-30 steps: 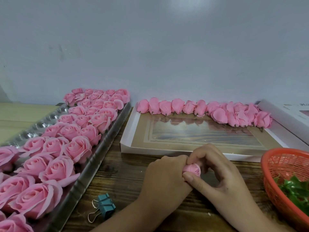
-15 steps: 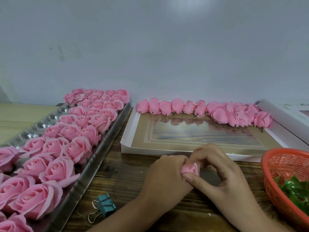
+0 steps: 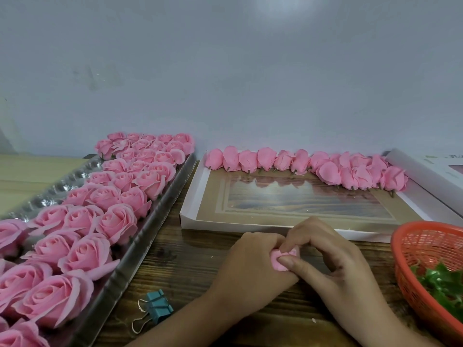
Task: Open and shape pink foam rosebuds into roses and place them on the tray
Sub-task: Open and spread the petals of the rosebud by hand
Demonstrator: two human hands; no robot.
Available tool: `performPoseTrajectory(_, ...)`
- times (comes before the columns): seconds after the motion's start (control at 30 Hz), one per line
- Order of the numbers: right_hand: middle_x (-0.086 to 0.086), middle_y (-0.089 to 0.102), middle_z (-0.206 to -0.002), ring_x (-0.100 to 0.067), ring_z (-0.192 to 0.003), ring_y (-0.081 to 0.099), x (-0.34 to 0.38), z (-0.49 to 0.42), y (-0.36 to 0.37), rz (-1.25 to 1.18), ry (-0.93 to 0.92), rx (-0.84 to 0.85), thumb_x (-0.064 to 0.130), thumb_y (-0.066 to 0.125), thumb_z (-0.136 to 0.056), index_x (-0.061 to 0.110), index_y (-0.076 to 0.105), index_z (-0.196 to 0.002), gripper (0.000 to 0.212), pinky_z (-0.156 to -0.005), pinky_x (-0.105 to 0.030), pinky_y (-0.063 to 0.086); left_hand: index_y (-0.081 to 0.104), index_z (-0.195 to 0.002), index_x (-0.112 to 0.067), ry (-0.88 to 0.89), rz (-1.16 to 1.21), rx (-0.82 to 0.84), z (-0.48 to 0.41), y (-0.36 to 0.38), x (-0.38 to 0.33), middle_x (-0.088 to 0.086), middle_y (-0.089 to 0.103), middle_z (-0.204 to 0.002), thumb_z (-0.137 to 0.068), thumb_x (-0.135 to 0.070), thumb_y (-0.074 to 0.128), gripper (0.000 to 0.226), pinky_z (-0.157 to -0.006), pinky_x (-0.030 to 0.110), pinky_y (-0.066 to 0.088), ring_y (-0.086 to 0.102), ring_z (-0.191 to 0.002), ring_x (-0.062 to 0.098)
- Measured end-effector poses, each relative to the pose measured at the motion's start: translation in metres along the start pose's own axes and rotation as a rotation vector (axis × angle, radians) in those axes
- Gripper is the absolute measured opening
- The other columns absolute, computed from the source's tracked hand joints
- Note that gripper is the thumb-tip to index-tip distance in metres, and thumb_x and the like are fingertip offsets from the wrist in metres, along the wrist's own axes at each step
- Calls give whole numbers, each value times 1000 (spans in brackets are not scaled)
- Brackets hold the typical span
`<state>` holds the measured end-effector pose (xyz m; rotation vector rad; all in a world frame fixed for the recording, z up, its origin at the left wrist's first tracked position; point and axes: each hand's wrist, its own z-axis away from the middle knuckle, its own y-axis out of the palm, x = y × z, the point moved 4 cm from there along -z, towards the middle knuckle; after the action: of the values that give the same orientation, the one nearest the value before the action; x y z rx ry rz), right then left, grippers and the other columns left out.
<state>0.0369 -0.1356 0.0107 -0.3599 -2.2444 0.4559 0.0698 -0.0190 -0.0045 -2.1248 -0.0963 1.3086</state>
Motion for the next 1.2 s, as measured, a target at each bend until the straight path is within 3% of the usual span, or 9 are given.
performPoseTrajectory(0.1,5,61,-83,-16,-80,60,-1,0,0,-7,5,-11,33,72,-84,27,65,-82,9,-72,-23,45,45,-52,-37,5,12,-2,0,-2,3,-20,47,-48,-80,-20,66,39,-54,9,32,48,-53,-1)
performPoseTrajectory(0.23,5,58,-81,-14,-73,55,-2,2,2,7,70,-13,39,71,-79,30,62,-85,15,-67,-18,41,41,-60,-31,42,-277,-74,0,-4,-1,-16,45,-57,-81,-39,55,27,-52,10,27,46,-56,2)
performPoseTrajectory(0.33,4,57,-82,-15,-75,53,-3,2,3,10,78,2,40,68,-79,33,59,-84,13,-66,-20,40,42,-69,-30,89,-350,-97,2,-2,-2,-16,44,-61,-78,-48,41,20,-52,9,27,47,-59,3)
performPoseTrajectory(0.43,4,55,-83,-16,-79,54,-3,1,4,43,39,28,38,68,-85,30,60,-83,12,-69,-23,41,35,-58,-32,83,-356,-111,2,-3,1,-19,38,-52,-80,-44,50,29,-47,8,27,42,-50,-1)
performPoseTrajectory(0.63,6,57,-86,-14,-85,58,-2,0,0,30,-17,40,32,69,-86,23,64,-83,11,-75,-17,42,46,-53,-37,58,42,5,-2,1,4,-21,49,-50,-73,-31,61,26,-53,9,34,49,-55,-2)
performPoseTrajectory(0.77,6,55,-83,-15,-76,54,-4,0,1,8,44,7,39,70,-82,31,62,-87,12,-69,-18,40,43,-57,-32,51,-95,-52,-3,0,8,-16,47,-55,-64,-52,43,21,-56,26,44,53,-60,7)
performPoseTrajectory(0.93,5,54,-82,-15,-78,54,-5,1,2,28,64,34,39,64,-87,29,60,-84,11,-70,-18,39,46,-62,-28,51,-198,-117,0,-1,5,-12,49,-56,-70,-51,41,25,-58,31,45,56,-62,10)
performPoseTrajectory(1.03,5,55,-84,-15,-83,55,-4,0,2,40,40,48,36,62,-89,24,60,-83,13,-72,-20,40,45,-58,-29,48,-132,-115,1,-2,3,-10,51,-56,-77,-41,53,24,-54,28,40,50,-57,8)
performPoseTrajectory(1.2,9,57,-87,-13,-87,57,2,-1,-1,64,-27,81,31,64,-89,18,63,-83,14,-76,-17,41,52,-58,-37,12,117,49,-1,-3,5,-22,56,-55,-77,-15,71,34,-56,9,38,55,-59,-3)
